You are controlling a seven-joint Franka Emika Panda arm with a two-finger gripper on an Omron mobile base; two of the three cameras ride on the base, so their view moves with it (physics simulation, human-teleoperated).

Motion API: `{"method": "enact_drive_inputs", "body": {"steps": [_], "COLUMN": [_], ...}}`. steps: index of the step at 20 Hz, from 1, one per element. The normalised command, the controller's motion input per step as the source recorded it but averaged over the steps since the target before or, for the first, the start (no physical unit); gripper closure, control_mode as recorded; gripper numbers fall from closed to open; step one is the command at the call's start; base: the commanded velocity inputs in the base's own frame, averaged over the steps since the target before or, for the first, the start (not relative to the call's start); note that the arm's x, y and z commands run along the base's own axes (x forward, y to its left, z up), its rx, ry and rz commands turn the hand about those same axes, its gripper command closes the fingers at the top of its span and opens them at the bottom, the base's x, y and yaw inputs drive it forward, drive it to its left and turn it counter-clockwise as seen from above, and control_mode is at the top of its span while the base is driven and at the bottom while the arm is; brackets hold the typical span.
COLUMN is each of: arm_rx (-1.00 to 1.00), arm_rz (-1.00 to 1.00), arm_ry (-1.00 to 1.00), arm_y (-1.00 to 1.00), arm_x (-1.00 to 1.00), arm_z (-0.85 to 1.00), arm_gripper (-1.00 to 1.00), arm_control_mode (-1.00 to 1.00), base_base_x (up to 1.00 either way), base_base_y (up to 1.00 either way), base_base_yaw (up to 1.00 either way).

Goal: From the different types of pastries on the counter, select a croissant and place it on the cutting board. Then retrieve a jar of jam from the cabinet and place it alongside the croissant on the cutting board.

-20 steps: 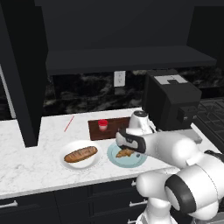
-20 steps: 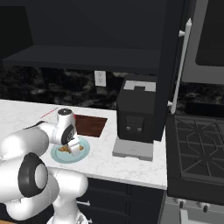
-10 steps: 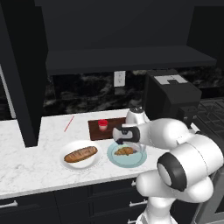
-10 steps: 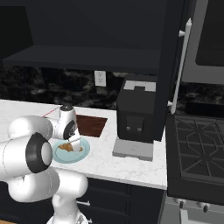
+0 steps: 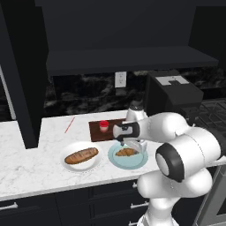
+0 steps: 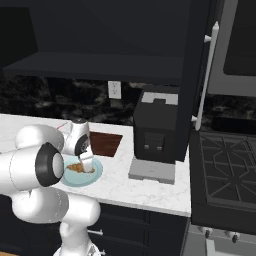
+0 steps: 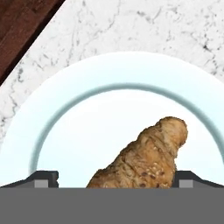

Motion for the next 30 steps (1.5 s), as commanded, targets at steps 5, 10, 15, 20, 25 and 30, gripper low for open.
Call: {"method": "enact_drive_inputs", "body": {"steps": [5,10,15,20,25,30], "arm_rx": [0.02,0.01,0.01,-0.01,-0.03,-0.06], "arm_rz": [-0.01,-0.04,-0.20,-0.20,-0.13,-0.07], "arm_ry": [0.11,0.14,-0.08,-0.24,-0.10,-0.01], "arm_y": [0.08,0.00,0.00,-0.07,-0.34,-0.14], "arm_x": [0.00,-0.02,0.00,0.24,0.91,0.77], "arm_z": [-0.36,-0.33,0.93,0.97,0.39,0.05], "arm_gripper": [1.00,1.00,1.00,1.00,1.00,1.00], "arm_control_mode": [-1.00,-1.00,-1.00,-1.00,-1.00,-1.00], "base_base_x": [0.00,0.00,0.00,0.00,0.00,0.00], "base_base_y": [0.00,0.00,0.00,0.00,0.00,0.00], "base_base_yaw": [0.00,0.00,0.00,0.00,0.00,0.00]}}
